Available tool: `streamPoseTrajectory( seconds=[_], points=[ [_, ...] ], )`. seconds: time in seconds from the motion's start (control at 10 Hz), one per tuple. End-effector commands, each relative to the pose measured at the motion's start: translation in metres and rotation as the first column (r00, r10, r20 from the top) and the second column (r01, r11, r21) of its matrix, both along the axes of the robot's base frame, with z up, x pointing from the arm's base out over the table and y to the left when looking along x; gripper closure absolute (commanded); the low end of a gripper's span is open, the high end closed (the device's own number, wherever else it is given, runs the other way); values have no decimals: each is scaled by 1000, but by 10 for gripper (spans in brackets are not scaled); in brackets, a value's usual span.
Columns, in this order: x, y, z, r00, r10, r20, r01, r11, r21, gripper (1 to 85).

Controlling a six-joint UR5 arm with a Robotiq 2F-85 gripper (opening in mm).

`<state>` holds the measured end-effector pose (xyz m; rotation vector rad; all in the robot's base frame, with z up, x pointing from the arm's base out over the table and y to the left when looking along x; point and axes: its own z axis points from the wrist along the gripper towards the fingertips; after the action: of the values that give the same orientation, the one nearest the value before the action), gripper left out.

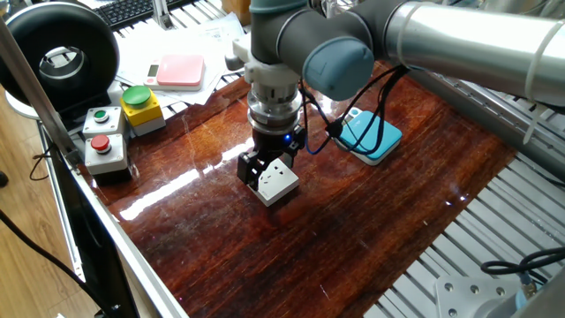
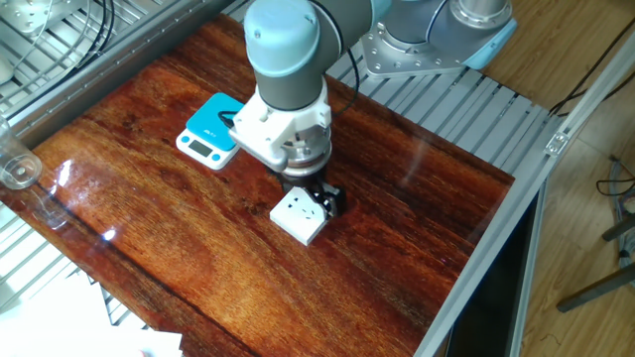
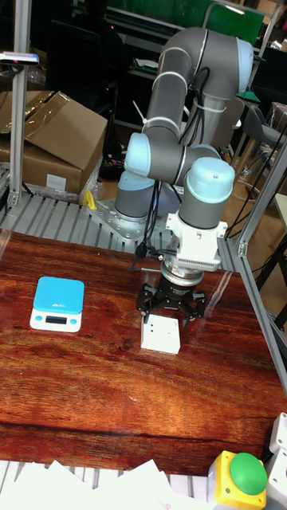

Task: Place the block on the scale

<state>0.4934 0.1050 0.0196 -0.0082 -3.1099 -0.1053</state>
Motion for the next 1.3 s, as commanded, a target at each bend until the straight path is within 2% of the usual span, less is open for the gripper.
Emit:
streamPoseTrajectory(
  seconds=[0.0,0.6,1.0,1.2],
  points=[
    [2,0,-6,1000,-3,5,3,1000,-2,17],
    [3,-10,-11,1000,-3,9,3,1000,-21,17],
    [5,-10,-17,1000,-11,15,11,1000,-15,17],
    [3,-4,-11,1000,-7,8,7,1000,-7,10]
  ],
)
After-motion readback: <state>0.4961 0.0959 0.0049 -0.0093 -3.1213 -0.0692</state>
